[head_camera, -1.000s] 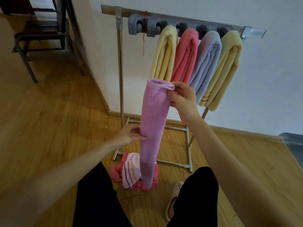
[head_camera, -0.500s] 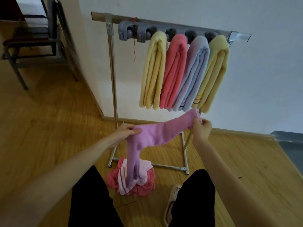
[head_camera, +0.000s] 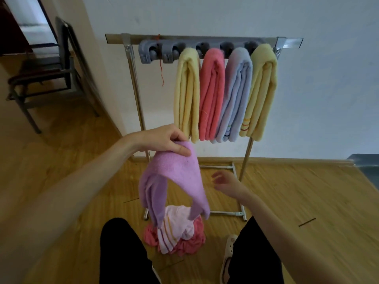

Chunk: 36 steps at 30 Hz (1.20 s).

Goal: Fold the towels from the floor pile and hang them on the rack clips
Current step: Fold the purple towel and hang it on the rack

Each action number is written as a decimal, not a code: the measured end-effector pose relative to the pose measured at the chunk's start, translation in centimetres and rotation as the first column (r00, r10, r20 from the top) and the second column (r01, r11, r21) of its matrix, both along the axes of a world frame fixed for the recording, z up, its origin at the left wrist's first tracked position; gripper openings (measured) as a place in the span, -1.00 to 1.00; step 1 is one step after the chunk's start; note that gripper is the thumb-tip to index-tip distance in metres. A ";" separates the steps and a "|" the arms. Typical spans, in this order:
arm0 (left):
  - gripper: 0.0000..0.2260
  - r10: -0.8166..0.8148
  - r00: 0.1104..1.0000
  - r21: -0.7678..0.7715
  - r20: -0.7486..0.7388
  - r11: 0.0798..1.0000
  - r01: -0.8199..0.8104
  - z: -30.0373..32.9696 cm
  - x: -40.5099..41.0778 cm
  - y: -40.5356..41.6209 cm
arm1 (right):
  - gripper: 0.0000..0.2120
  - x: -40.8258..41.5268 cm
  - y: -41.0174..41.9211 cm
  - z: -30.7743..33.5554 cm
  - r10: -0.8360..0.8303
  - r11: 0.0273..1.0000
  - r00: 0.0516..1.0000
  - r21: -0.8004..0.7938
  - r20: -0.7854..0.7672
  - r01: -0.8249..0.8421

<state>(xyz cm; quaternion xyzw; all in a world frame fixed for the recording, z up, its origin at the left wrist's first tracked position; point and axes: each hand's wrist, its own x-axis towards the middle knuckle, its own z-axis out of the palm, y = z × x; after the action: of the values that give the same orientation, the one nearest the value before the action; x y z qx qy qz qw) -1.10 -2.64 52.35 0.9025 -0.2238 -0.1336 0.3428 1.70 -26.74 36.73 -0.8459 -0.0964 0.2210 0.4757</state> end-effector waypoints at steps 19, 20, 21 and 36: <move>-0.77 0.133 0.984 -0.043 -0.122 0.989 -0.139 -0.9 -2.6 3.9 | -0.86 0.1 2.3 9.7 0.375 0.807 0.913 0.428 0.162 -0.407; -0.78 0.149 0.982 -0.056 -0.116 0.986 -0.156 -0.9 -2.7 4.3 | -0.84 0.5 2.0 9.9 0.349 0.821 0.923 0.422 0.163 -0.385; -0.76 0.164 0.979 -0.086 -0.123 0.981 -0.175 -0.7 -2.8 4.8 | -0.83 0.7 1.7 10.2 0.317 0.837 0.934 0.416 0.163 -0.356; -0.69 0.178 0.936 0.279 0.304 0.923 -0.266 6.3 1.1 7.9 | -0.57 5.1 8.5 21.4 0.726 0.686 0.534 -0.512 0.433 -0.517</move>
<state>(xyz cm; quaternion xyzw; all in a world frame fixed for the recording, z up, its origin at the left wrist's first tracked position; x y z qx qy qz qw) -0.03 5.26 58.60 0.9750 -0.1398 -0.0021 0.1728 6.79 -18.21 58.11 -0.8414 -0.5048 0.1068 0.1605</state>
